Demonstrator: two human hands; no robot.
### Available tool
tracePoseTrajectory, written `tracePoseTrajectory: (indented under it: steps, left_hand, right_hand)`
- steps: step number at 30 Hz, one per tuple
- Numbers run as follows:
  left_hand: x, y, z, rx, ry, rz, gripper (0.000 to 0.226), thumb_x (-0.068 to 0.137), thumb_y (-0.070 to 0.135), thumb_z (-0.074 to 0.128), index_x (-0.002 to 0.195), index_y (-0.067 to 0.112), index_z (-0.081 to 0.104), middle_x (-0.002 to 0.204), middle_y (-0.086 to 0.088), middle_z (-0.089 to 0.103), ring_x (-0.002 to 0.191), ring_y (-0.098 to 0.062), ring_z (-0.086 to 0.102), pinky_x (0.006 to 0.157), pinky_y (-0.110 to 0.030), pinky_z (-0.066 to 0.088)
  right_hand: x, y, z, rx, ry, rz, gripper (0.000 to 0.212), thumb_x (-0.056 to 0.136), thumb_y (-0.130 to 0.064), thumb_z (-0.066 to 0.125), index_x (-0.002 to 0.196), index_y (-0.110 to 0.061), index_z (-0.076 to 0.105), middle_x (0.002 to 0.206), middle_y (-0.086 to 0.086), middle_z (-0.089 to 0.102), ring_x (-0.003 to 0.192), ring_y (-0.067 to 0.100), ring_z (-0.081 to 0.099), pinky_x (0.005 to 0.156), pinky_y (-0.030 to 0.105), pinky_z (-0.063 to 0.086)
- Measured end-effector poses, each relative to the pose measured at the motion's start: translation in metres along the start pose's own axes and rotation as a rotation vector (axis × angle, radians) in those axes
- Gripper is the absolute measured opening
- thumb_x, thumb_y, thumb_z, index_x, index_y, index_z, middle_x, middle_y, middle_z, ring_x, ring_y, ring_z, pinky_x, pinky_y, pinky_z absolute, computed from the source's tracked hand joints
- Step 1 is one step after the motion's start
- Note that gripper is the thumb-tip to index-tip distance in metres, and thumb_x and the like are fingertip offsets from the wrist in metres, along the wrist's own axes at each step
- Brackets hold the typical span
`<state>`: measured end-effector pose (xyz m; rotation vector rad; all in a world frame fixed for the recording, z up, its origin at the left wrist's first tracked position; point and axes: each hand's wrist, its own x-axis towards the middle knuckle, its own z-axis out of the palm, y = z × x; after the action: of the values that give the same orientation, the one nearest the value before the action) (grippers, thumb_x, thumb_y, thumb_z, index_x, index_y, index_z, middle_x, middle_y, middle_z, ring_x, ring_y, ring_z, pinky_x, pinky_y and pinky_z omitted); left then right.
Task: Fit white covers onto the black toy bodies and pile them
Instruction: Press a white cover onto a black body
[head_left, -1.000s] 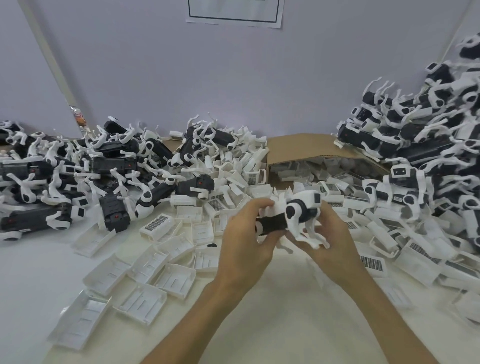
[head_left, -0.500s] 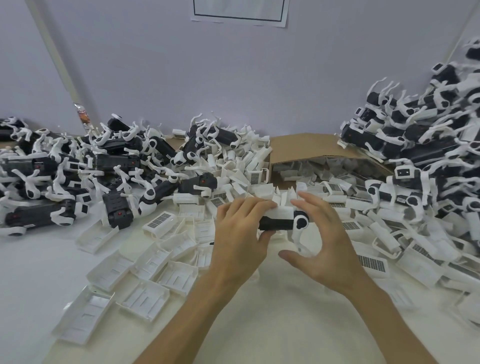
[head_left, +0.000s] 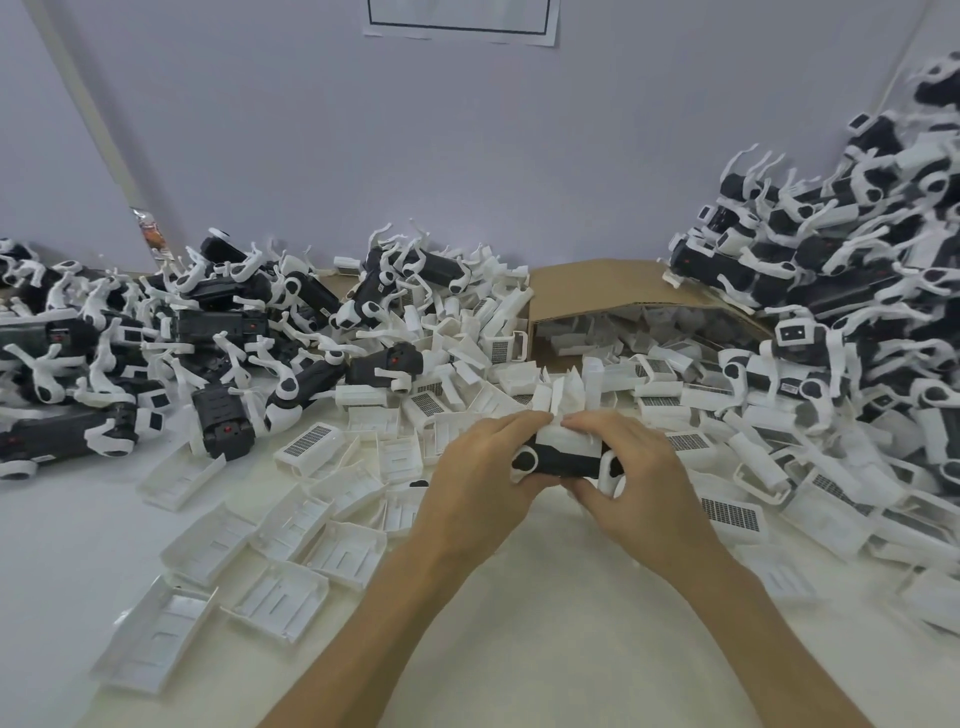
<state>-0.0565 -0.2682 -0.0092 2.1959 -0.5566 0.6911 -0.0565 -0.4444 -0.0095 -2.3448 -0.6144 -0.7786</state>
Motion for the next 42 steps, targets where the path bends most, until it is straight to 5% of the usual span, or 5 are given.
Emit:
tracePoseTrajectory:
  steps: [13,20,25,35,42]
  left_hand:
    - [0.0015,0.0000,-0.0040,0.043,0.032,0.040,0.043,0.072,0.024,0.089,0.113,0.022,0.075,0.099,0.008,0.077,0.086,-0.019,0.071,0.067,-0.039,0.059]
    - [0.0042,-0.0044,-0.0017,0.101,-0.036,-0.001,0.045,0.074,0.027,0.088,0.115,0.021,0.071,0.110,0.007,0.073,0.100,-0.019,0.064,0.086,-0.027,0.039]
    - [0.0039,-0.0086,0.0016,0.198,-0.143,-0.033,0.053,0.079,0.024,0.082,0.127,0.030,0.062,0.123,0.015,0.065,0.119,-0.012,0.052,0.089,-0.020,0.018]
    - [-0.0046,-0.0028,0.0040,0.383,-0.121,0.019,0.038,0.073,0.028,0.083,0.108,0.024,0.069,0.093,0.012,0.073,0.100,-0.016,0.059,0.101,-0.033,0.017]
    - [-0.0027,-0.0023,0.0031,0.249,-0.127,0.015,0.043,0.077,0.023,0.082,0.118,0.024,0.068,0.106,0.011,0.073,0.102,-0.016,0.059,0.094,-0.025,0.022]
  right_hand:
    - [-0.0007,-0.0054,-0.0011,0.026,-0.037,0.031,0.053,0.071,-0.004,0.087,0.119,-0.016,0.069,0.113,-0.008,0.070,0.107,0.012,0.060,0.095,0.040,0.045]
    - [0.0023,-0.0030,0.0045,-0.013,-0.064,0.105,0.052,0.071,-0.010,0.088,0.119,-0.012,0.069,0.114,-0.001,0.071,0.108,0.024,0.063,0.094,0.049,0.047]
    - [0.0005,-0.0011,0.0053,-0.145,-0.048,0.049,0.053,0.064,-0.015,0.092,0.112,-0.015,0.071,0.106,-0.005,0.073,0.101,0.023,0.066,0.089,0.034,0.037]
    - [0.0010,-0.0055,0.0068,-0.345,-0.106,0.051,0.044,0.059,-0.021,0.092,0.099,-0.022,0.073,0.091,-0.008,0.072,0.088,0.021,0.066,0.091,0.031,0.028]
    - [-0.0016,-0.0022,0.0058,-0.269,-0.052,0.015,0.047,0.061,-0.016,0.092,0.103,-0.017,0.073,0.096,-0.006,0.073,0.091,0.022,0.067,0.084,0.026,0.029]
